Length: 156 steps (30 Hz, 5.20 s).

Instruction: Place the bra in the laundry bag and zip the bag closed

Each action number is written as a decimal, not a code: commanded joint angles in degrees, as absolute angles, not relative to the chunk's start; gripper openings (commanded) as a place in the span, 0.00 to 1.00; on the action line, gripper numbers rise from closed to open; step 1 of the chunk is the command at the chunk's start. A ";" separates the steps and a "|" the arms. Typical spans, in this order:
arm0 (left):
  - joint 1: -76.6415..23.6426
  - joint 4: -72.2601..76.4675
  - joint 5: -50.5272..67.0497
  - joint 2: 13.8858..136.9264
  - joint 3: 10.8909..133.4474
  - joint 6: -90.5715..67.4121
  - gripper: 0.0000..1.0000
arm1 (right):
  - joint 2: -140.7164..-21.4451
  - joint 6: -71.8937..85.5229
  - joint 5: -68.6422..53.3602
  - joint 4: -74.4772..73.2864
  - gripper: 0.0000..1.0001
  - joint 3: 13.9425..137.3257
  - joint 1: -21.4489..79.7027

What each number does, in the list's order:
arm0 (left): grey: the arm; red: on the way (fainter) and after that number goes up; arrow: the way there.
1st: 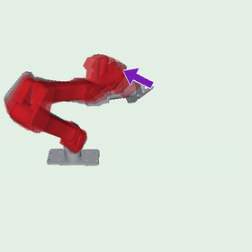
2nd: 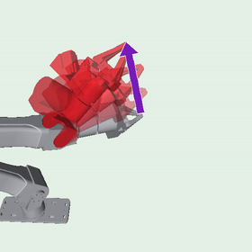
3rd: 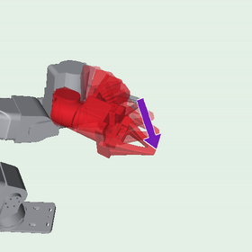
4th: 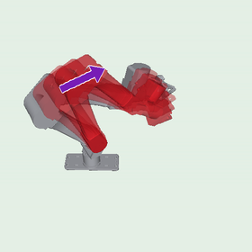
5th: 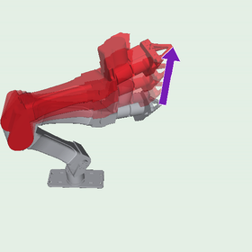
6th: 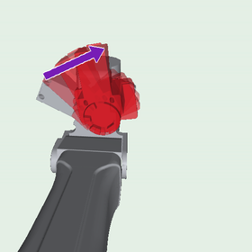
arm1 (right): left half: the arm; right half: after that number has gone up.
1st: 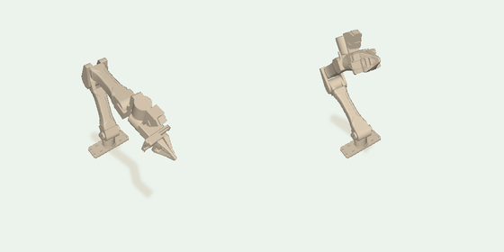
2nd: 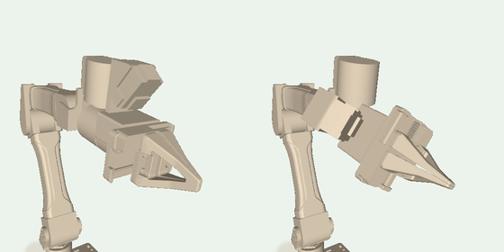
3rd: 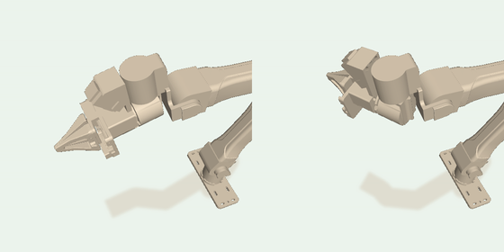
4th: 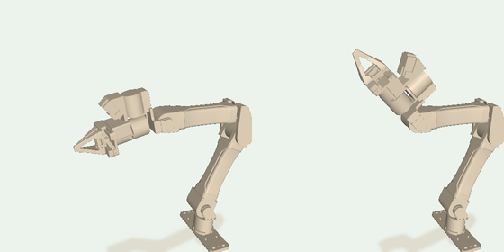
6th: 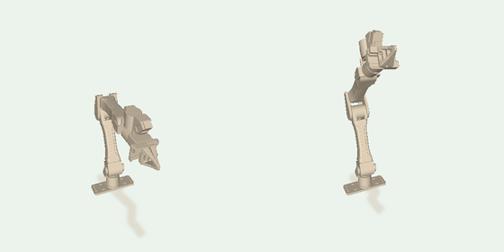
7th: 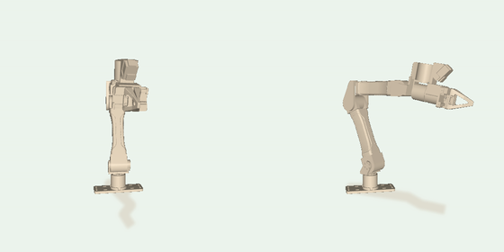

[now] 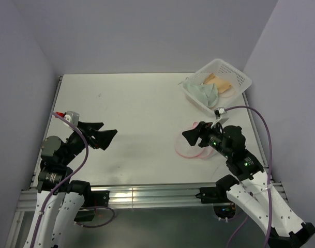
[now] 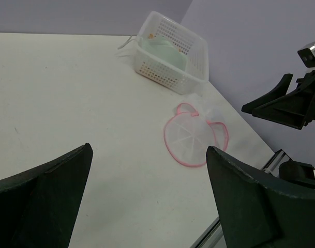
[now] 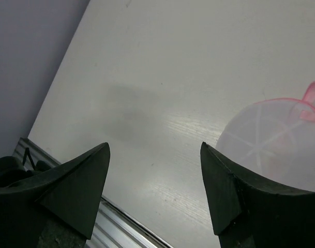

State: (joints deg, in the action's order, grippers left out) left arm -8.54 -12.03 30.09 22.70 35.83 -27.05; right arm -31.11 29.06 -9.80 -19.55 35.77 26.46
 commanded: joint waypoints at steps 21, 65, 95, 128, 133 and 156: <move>-8.17 -12.66 28.92 21.62 38.50 -25.40 0.99 | -51.48 32.78 16.69 -35.51 0.63 40.34 44.64; -8.17 -17.05 18.74 18.64 33.49 -36.91 0.99 | -76.65 30.41 10.55 -12.57 0.00 55.87 56.60; -12.47 -19.26 15.74 31.20 29.55 -43.76 0.71 | -62.58 52.12 6.59 14.24 0.00 37.80 46.94; -35.86 -13.70 -20.56 50.64 34.63 -45.44 0.00 | -56.69 48.52 1.58 16.44 0.00 29.97 45.00; -34.46 -17.75 -22.85 46.50 34.54 -45.53 0.00 | -56.07 49.30 2.81 16.43 0.00 27.51 44.65; -28.48 -17.75 -18.11 44.39 34.19 -43.68 0.30 | -56.26 37.38 10.36 2.83 0.73 30.75 41.14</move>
State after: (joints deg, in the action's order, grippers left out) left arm -28.69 -19.88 -19.11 46.28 33.15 -44.42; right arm -59.90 44.99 6.00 8.25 25.39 42.30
